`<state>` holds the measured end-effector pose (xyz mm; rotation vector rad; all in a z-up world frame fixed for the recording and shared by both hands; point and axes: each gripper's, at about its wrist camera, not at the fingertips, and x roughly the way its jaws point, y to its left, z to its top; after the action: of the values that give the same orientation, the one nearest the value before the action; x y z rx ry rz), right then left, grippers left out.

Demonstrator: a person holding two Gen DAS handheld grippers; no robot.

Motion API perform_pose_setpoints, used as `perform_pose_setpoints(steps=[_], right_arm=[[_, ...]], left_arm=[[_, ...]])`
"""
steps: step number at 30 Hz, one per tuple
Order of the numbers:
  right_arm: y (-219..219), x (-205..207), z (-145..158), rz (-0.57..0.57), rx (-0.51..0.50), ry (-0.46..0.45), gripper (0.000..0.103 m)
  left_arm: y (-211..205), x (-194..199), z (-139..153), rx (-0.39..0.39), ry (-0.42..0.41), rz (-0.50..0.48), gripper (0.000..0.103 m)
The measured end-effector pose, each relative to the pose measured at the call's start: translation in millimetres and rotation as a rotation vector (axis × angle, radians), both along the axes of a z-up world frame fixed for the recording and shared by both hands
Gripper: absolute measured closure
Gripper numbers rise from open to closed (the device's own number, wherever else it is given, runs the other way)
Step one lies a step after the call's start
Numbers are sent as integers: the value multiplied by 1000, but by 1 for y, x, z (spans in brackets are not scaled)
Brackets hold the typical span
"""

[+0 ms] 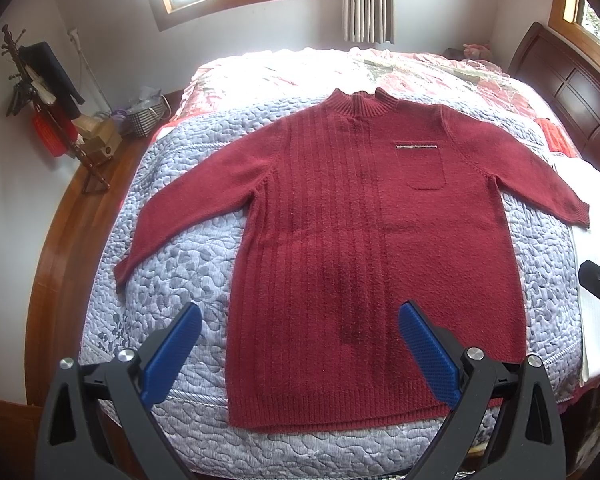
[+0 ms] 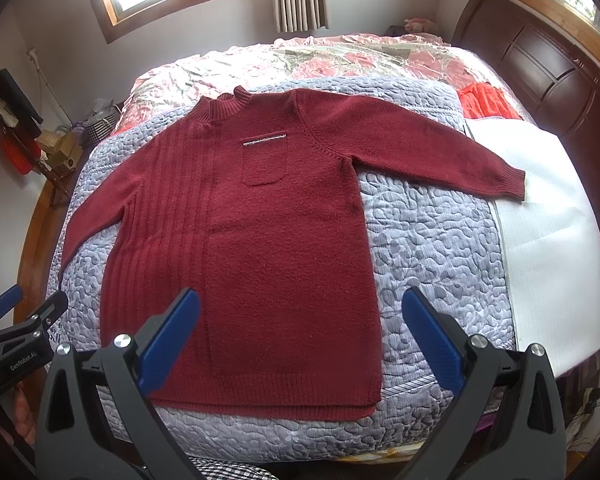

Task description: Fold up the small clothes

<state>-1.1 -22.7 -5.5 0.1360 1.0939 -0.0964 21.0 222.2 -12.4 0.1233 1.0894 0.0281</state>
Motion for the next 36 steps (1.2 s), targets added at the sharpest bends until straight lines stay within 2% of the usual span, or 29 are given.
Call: perform_pose_setpoints(steps=[18, 23, 28, 31, 36], right_arm=[[-8, -3, 1, 13, 9, -4, 3], [-30, 0, -5, 6, 30, -13, 3], [-119, 14, -17, -135, 86, -62, 3], [-191, 29, -31, -217, 51, -68, 3], [-299, 69, -64, -250, 17, -29, 3]], left_arm=[[-8, -9, 2, 12, -6, 14, 4], [-20, -6, -3, 29, 1, 8, 4], [-52, 18, -10, 8, -22, -13, 4], [-79, 39, -14, -8, -48, -17, 4], [-138, 87, -28, -78, -80, -22, 4]])
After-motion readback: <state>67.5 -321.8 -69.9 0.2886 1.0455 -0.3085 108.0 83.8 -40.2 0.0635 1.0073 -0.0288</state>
